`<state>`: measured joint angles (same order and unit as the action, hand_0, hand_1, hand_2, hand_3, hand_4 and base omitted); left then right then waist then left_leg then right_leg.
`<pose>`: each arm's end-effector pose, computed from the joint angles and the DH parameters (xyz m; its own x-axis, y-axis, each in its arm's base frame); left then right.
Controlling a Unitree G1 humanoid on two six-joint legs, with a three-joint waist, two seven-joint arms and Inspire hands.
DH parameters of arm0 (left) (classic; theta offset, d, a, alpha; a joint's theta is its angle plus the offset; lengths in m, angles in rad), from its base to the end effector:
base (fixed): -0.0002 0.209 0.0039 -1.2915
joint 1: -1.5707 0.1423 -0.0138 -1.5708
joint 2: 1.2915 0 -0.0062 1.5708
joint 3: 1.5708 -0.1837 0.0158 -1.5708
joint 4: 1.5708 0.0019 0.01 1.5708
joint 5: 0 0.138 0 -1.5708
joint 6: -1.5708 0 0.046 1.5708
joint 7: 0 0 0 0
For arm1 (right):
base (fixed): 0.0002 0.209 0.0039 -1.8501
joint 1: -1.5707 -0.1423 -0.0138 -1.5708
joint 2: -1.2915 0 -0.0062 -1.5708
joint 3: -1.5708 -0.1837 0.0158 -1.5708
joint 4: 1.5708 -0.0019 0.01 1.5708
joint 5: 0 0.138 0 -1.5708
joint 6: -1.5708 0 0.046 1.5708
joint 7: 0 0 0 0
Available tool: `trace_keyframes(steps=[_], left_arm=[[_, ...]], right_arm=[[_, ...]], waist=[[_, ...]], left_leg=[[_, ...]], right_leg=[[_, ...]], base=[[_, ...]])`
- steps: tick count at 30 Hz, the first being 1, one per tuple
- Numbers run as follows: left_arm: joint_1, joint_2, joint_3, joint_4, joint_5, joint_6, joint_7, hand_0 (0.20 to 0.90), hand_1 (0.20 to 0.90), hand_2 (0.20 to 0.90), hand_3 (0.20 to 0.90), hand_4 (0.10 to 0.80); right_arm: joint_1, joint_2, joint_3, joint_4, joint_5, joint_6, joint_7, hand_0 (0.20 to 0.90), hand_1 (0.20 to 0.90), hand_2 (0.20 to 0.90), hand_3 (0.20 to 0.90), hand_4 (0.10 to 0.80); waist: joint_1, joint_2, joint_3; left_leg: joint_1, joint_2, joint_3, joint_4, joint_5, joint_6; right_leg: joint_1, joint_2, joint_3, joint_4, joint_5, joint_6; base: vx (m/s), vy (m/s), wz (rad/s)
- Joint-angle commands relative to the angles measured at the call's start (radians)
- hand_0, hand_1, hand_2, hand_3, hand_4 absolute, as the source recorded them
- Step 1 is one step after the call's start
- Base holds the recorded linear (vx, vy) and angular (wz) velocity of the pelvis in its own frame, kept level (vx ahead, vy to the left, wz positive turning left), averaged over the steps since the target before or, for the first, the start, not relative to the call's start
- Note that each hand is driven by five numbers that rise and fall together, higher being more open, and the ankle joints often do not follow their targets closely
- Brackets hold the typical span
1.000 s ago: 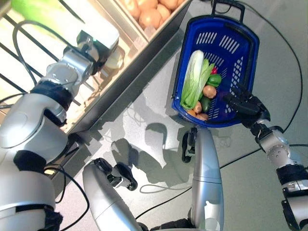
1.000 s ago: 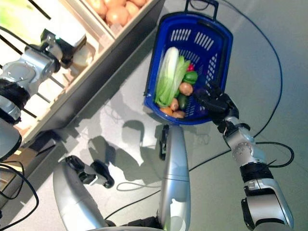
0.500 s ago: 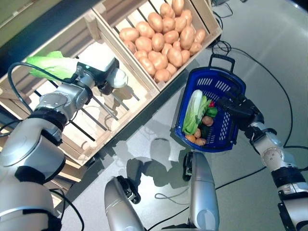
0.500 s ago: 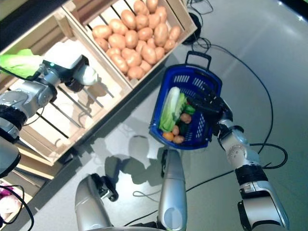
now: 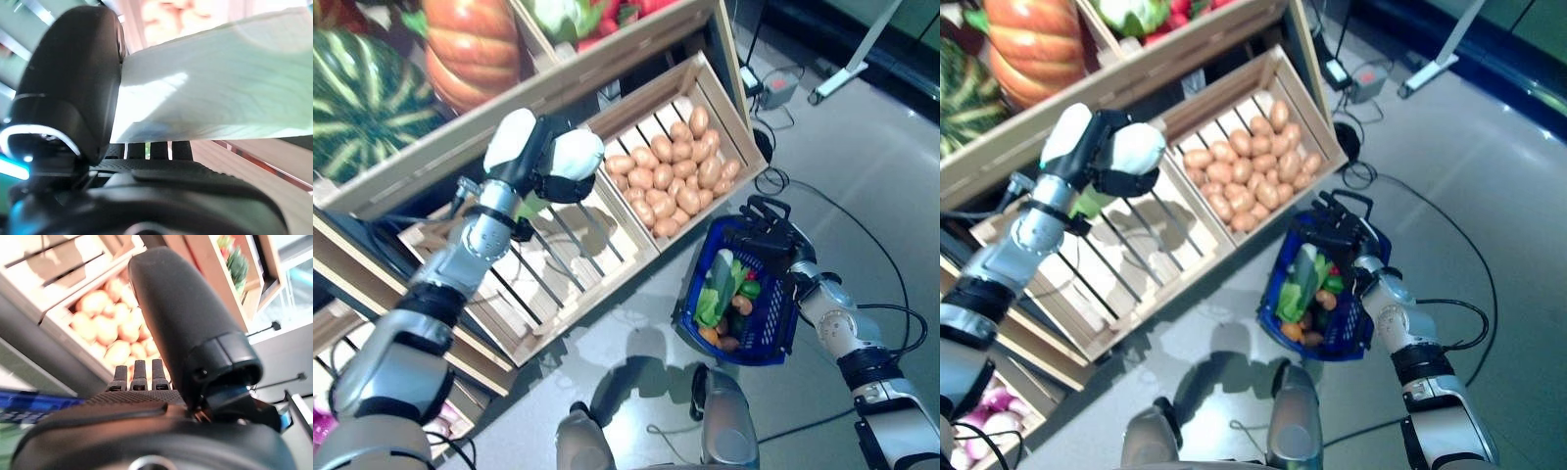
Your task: Put vegetables into the basket
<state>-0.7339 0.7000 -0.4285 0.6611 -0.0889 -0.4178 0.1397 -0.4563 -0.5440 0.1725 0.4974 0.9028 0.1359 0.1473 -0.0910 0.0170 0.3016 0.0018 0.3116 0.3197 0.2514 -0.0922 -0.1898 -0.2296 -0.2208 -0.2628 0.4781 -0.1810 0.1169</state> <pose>0.3162 0.2321 0.1482 0.9146 -0.2172 0.3410 -0.0685 0.7480 0.6601 0.2839 -0.2364 0.0788 0.9715 0.1822 -0.1518 -0.1239 0.9357 0.3302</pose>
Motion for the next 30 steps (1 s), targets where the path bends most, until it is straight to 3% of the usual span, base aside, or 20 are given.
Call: trace_keyframes(steps=[1, 2, 6, 10, 18, 30], left_arm=[[0.021, -0.014, 0.092, -0.107, -0.230, -0.042, -0.072, 0.300, 0.300, 0.300, 0.300, 0.400], [0.023, -0.019, 0.096, -0.110, -0.243, -0.038, -0.083, 0.300, 0.300, 0.300, 0.300, 0.400], [0.029, -0.092, 0.119, -0.144, -0.524, 0.036, -0.268, 0.300, 0.300, 0.300, 0.300, 0.400], [0.046, -0.162, 0.135, -0.171, -0.690, 0.087, -0.357, 0.300, 0.300, 0.300, 0.300, 0.400], [0.059, -0.233, 0.137, -0.212, -0.783, 0.153, -0.376, 0.300, 0.300, 0.300, 0.300, 0.400], [0.097, -0.320, 0.065, -0.294, -0.750, 0.203, -0.375, 0.300, 0.300, 0.300, 0.300, 0.400]], right_arm=[[-0.043, 0.024, 0.046, -0.054, -0.016, -0.011, 0.115, 0.900, 0.900, 0.900, 0.900, 0.800], [-0.047, 0.024, 0.048, -0.055, -0.012, -0.008, 0.120, 0.900, 0.900, 0.900, 0.900, 0.800], [-0.103, 0.030, 0.087, -0.067, 0.055, 0.070, 0.187, 0.900, 0.900, 0.900, 0.900, 0.800], [-0.146, 0.058, 0.110, -0.057, 0.110, 0.109, 0.222, 0.900, 0.900, 0.900, 0.900, 0.800], [-0.196, 0.083, 0.159, -0.066, 0.091, 0.156, 0.242, 0.900, 0.900, 0.900, 0.900, 0.800], [-0.236, 0.115, 0.185, -0.083, 0.089, 0.170, 0.224, 0.900, 0.900, 0.900, 0.900, 0.800]], waist=[[0.011, -0.051, -0.211], [0.012, -0.051, -0.212], [0.017, -0.054, -0.250], [0.019, -0.049, -0.272], [0.028, -0.049, -0.295], [0.044, -0.056, -0.304]], left_leg=[[-0.032, -0.068, 0.003, -0.020, 0.035, 0.067], [-0.027, -0.070, 0.002, -0.025, 0.037, 0.067], [0.034, -0.098, 0.000, -0.130, 0.072, 0.067], [0.077, -0.110, 0.009, -0.177, 0.078, 0.066], [0.127, -0.130, -0.006, -0.274, 0.103, 0.063], [0.141, -0.137, -0.043, -0.334, 0.112, 0.064]], right_leg=[[0.219, 0.022, -0.014, -0.301, 0.090, -0.012], [0.224, 0.023, -0.014, -0.306, 0.093, -0.011], [0.279, 0.039, -0.007, -0.409, 0.146, 0.003], [0.312, 0.048, -0.002, -0.461, 0.174, 0.010], [0.346, 0.056, -0.011, -0.537, 0.213, 0.024], [0.356, 0.059, -0.016, -0.555, 0.222, 0.031]], base=[[0.000, 0.000, 0.00], [0.000, 0.000, 0.00], [0.008, 0.000, 0.02], [0.030, 0.014, 0.07], [-0.002, 0.004, 0.02], [0.006, 0.005, 0.03]])
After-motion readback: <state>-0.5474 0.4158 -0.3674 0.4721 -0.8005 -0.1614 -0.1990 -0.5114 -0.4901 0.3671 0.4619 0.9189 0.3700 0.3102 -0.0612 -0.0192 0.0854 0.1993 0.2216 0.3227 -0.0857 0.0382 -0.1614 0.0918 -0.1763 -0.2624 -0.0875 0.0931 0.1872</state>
